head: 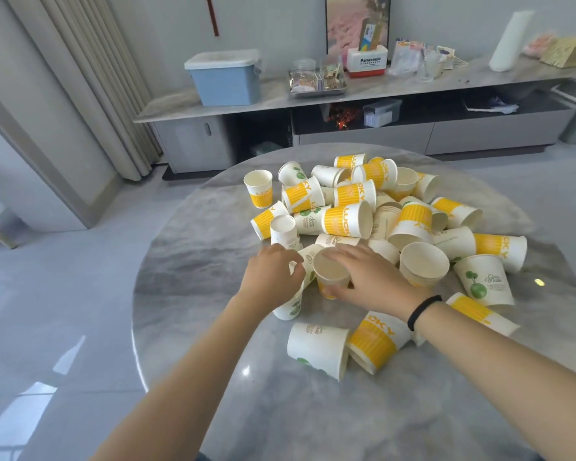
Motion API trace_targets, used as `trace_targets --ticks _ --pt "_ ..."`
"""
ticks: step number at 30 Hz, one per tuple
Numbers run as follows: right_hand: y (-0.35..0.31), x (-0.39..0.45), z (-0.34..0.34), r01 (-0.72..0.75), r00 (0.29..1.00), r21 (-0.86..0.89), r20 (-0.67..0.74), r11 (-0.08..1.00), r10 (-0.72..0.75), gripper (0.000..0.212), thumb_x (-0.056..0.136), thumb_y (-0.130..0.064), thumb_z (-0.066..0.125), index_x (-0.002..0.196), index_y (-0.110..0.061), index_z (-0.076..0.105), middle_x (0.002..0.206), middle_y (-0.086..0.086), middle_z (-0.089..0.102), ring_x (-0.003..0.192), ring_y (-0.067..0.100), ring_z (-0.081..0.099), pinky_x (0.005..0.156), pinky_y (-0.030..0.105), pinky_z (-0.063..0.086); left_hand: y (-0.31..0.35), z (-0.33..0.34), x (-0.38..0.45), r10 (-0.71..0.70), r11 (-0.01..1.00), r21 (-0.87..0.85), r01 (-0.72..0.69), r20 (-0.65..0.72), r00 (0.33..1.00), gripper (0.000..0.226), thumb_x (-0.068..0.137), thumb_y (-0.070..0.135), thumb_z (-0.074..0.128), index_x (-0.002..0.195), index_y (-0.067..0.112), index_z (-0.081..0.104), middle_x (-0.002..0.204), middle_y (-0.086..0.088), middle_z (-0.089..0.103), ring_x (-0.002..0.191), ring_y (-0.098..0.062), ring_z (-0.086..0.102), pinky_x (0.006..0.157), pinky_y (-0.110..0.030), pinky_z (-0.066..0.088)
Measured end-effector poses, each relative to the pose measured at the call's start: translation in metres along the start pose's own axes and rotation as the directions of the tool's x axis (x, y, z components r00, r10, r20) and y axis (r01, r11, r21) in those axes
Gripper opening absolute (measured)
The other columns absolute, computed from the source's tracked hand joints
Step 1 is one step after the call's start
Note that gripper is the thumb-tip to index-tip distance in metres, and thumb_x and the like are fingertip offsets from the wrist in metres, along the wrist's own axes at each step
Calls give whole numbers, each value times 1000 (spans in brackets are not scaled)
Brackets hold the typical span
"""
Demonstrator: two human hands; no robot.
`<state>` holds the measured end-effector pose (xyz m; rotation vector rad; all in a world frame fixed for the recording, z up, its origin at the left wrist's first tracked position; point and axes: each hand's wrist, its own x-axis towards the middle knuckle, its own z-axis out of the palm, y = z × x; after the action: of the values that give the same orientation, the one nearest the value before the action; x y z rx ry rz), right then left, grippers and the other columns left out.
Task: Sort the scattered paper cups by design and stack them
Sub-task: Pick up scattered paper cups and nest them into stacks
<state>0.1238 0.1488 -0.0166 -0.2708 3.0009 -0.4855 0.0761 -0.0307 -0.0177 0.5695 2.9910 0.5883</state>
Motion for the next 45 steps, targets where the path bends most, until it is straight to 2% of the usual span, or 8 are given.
trace_targets --ticks 8,14,19,23,27,32,40,45 --pt "3 -6 0 47 982 -170 -171 984 -77 23 89 -27 54 98 -20 74 111 -1 69 107 25 53 87 33 40 23 5 -12 141 989 35 -146 119 983 56 87 36 56 141 30 40 149 5 38 142 -15 23 117 -45 -2" --pt "13 -33 -22 93 963 215 -267 972 -33 13 81 -25 69 90 -19 77 105 0 68 106 17 53 88 31 43 49 7 -16 107 948 -315 -47 175 979 93 74 44 74 149 27 20 153 1 33 141 -19 30 114 -38 26" --pt "31 -44 -23 -217 967 240 -77 946 242 42 74 -29 75 113 -17 64 101 5 62 90 20 59 76 30 46 61 22 -22 88 970 -240 -42 182 979 99 73 34 74 150 23 13 143 -8 42 128 -27 45 104 -40 41" --pt "33 -48 -13 -359 927 40 135 933 351 47 68 -49 73 92 -9 71 95 7 72 82 24 64 58 27 46 59 27 -18 91 996 -36 -87 164 982 100 71 36 72 149 18 12 134 -7 51 122 -29 48 105 -39 33" --pt "29 -48 -10 -343 929 -69 121 937 349 46 68 -57 70 89 -16 72 92 1 71 82 19 63 54 22 35 55 27 -18 107 992 41 -115 169 980 90 72 38 72 144 16 23 126 -5 55 122 -26 47 105 -35 25" --pt "28 -43 -16 -389 908 81 200 918 367 45 78 -48 64 53 -15 48 57 1 46 57 17 44 49 26 29 41 24 -16 128 987 75 -143 180 975 82 71 44 72 138 19 32 132 -1 52 124 -22 44 103 -33 22" --pt "24 -39 -40 -333 867 315 -269 889 420 26 88 -39 55 69 -22 58 59 -10 52 66 14 51 59 27 34 36 32 -9 116 988 76 -134 208 971 86 69 43 73 141 24 31 133 0 52 127 -22 43 105 -38 21" --pt "20 -35 -25 -140 881 444 -353 885 317 21 88 -32 59 74 -16 63 59 -9 59 57 6 53 55 26 39 47 37 -5 122 992 -44 -116 167 978 87 65 45 73 140 25 32 126 3 58 122 -22 49 102 -38 23"
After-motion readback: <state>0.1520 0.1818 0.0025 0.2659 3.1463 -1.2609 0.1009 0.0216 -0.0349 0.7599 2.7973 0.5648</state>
